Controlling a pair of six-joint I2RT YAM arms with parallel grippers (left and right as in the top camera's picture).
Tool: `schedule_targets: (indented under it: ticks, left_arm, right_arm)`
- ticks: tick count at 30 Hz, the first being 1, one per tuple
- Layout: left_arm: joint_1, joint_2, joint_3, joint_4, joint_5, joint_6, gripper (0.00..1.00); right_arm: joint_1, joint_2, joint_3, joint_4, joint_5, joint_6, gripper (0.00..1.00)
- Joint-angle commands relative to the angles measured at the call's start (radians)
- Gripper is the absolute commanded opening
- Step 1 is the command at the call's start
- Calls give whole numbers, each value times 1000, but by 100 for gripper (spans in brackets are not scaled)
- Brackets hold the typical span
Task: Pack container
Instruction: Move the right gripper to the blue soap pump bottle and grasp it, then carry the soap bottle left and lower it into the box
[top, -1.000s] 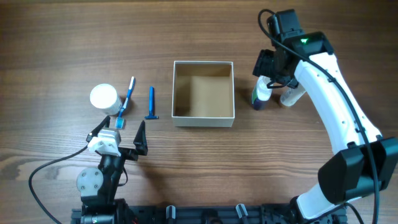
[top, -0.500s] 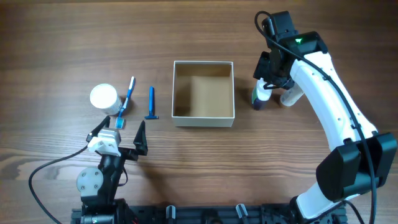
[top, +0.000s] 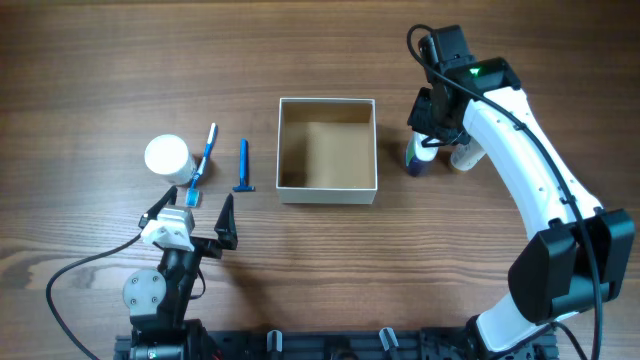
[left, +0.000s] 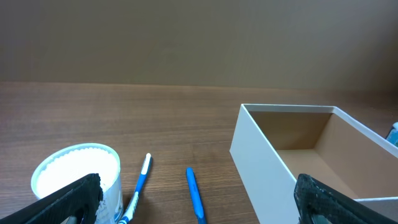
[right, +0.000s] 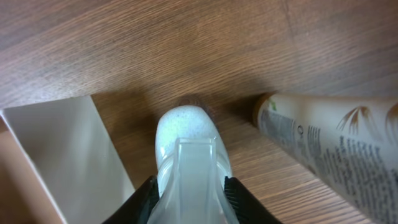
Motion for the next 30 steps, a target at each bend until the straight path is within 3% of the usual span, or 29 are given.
schedule_targets:
  ticks: [1, 18, 30]
  left_arm:
    - [-3, 0, -6, 0, 9, -10, 100]
    - [-3, 0, -6, 0, 9, -10, 100]
    - [-3, 0, -6, 0, 9, -10, 100]
  right_arm:
    - [3, 14, -6, 6, 63, -43, 20]
    - [19, -136, 2, 8, 107, -115, 16]
    - [300, -334, 174, 24, 108, -198, 16]
